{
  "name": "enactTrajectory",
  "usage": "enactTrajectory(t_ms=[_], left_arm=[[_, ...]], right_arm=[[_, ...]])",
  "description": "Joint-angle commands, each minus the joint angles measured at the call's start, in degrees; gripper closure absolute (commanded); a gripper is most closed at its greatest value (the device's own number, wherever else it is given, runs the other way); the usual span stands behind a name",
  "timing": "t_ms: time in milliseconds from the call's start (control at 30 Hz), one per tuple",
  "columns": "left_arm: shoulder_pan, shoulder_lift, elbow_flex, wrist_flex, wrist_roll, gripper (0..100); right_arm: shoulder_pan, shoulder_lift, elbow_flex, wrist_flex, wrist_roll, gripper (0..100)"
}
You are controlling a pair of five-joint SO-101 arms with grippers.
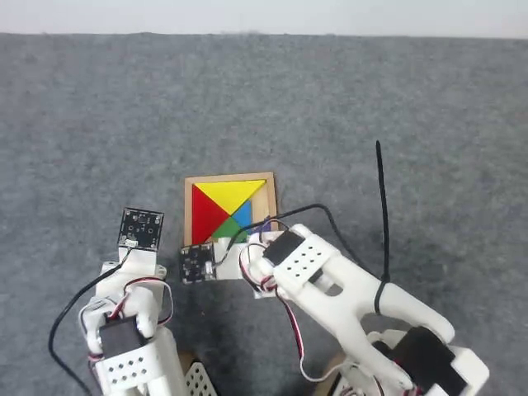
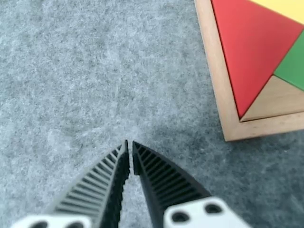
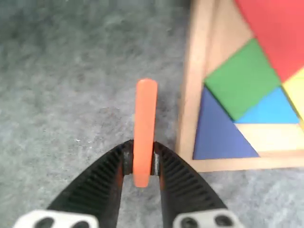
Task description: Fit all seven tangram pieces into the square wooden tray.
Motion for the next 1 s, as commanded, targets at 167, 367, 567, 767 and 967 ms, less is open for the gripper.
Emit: enactTrajectory(t_ms=[167,367,567,767,967], left_arm=[[-0.26,-1.23,-0.57,0.18,-0.26,98],[-0.26,-1.23,-0.57,0.18,-0.26,98],[-0.26,-1.23,-0.57,0.18,-0.26,98],[-0.26,-1.23,-0.57,0.18,-0.26,98],[-0.26,-1.23,-0.57,0.18,-0.26,98]], right_arm=[[4.88,0.57,-18.37,12.97,-20.13,99.1],[10.24,7.25,-25.14,5.58,-49.85,99.1],[10.33,18.59,-32.88,2.59,-64.44,99.1],[11.03,27.21,-44.04,9.10,-69.19,99.1],[11.56,34.86,-50.37,11.03,-69.27,98.3]])
